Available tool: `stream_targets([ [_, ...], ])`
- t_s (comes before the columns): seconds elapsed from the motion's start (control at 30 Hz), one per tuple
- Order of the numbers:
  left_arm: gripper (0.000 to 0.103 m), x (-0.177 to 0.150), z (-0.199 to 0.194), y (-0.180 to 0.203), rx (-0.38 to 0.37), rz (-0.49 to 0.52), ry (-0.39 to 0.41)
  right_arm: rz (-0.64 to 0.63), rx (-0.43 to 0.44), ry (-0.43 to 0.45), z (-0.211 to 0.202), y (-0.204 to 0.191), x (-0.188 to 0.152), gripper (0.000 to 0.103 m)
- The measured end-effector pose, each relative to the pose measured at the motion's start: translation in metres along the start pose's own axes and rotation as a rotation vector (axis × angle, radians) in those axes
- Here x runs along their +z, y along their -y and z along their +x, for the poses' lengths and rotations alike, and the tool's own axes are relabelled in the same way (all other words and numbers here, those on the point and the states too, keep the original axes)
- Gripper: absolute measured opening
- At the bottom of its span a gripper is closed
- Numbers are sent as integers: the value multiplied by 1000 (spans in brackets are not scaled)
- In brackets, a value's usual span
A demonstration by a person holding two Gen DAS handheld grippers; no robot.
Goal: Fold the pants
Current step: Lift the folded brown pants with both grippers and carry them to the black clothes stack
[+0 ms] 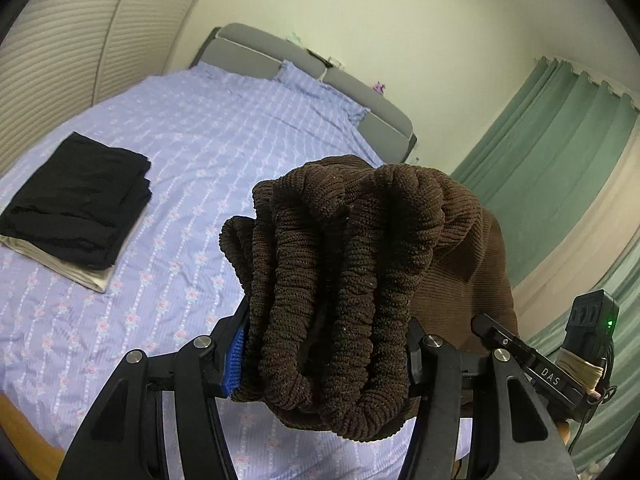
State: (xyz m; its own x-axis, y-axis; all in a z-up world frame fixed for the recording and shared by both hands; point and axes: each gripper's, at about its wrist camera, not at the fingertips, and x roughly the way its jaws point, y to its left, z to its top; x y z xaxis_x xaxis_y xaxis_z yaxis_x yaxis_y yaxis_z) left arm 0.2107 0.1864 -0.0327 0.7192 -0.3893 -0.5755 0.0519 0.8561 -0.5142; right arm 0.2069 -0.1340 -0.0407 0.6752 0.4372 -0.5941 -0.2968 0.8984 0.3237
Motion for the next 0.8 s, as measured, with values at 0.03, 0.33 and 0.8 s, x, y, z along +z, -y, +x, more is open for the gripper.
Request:
stream_targets([
  [0.03,56,1,-6,-6,5,-3,9,-2,6,1,2,-4,-1,38],
  [0.33,56,23,-37,-109,31,-34,-36,3,17,-62,61,-82,-15,38],
  [0.8,56,111,-72,-293,103,-36,-116,46,52,-180,205,-236,-19,38],
])
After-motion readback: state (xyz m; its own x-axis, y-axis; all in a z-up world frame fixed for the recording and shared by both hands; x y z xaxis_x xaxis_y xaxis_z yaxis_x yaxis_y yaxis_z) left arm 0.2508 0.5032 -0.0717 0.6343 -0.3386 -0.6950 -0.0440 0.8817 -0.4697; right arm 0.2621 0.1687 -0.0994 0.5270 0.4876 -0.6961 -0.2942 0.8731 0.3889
